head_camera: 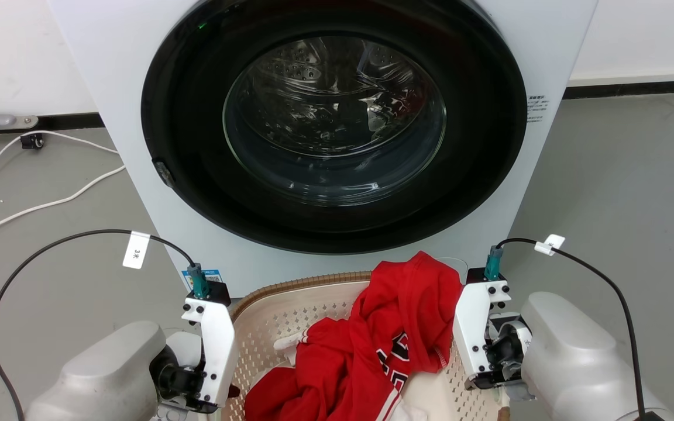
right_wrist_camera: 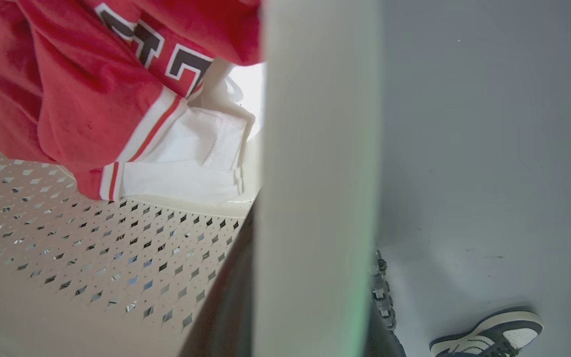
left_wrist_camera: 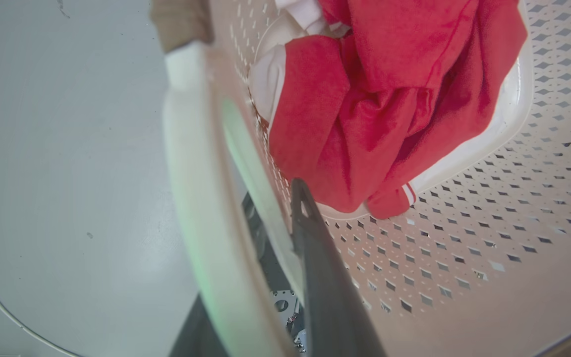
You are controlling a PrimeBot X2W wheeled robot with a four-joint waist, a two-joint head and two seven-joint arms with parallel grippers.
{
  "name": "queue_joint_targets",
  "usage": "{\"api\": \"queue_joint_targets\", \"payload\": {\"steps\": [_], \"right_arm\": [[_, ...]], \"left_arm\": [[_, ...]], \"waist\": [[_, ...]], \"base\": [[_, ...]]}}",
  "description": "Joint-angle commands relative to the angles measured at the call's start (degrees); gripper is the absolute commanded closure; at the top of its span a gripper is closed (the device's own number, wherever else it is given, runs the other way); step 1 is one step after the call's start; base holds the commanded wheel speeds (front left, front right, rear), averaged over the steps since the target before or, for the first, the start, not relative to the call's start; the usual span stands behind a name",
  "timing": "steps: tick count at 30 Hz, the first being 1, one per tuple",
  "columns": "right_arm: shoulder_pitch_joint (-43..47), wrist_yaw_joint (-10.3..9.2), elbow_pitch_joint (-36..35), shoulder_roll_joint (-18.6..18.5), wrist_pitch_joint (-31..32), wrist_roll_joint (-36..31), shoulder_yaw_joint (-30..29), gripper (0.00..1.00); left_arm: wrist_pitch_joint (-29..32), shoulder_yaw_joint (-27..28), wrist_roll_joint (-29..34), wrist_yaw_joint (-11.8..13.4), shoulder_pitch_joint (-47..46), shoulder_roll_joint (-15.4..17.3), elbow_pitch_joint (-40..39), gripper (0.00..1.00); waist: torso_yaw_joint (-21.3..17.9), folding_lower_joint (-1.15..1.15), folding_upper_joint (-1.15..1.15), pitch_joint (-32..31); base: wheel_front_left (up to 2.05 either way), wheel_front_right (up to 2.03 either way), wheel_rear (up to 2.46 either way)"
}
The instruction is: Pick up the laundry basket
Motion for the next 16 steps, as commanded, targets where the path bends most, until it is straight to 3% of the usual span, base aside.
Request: {"api": "queue_joint_targets", "payload": {"steps": [1,16], "right_arm": [[-1.19,0.68,0.36,-1.74,-0.22,-0.42,0.77,1.00],[-1.43,0.68,1.23,-1.75,-0.64,1.60,2.56,1.00]], "left_arm": [[0.81,-0.54,0.58,-0.25,-0.41,1.48,0.77,1.00],[1.38,-0.57,0.46,-0.25,-0.60,1.43,1.21,1.00]], "waist": [[-0.01,0.00,0.00,-0.01],[0.15,0.00,0.00,-0.28]], "base": [[0.00,0.00,0.00],[0.00,0.00,0.00]]}}
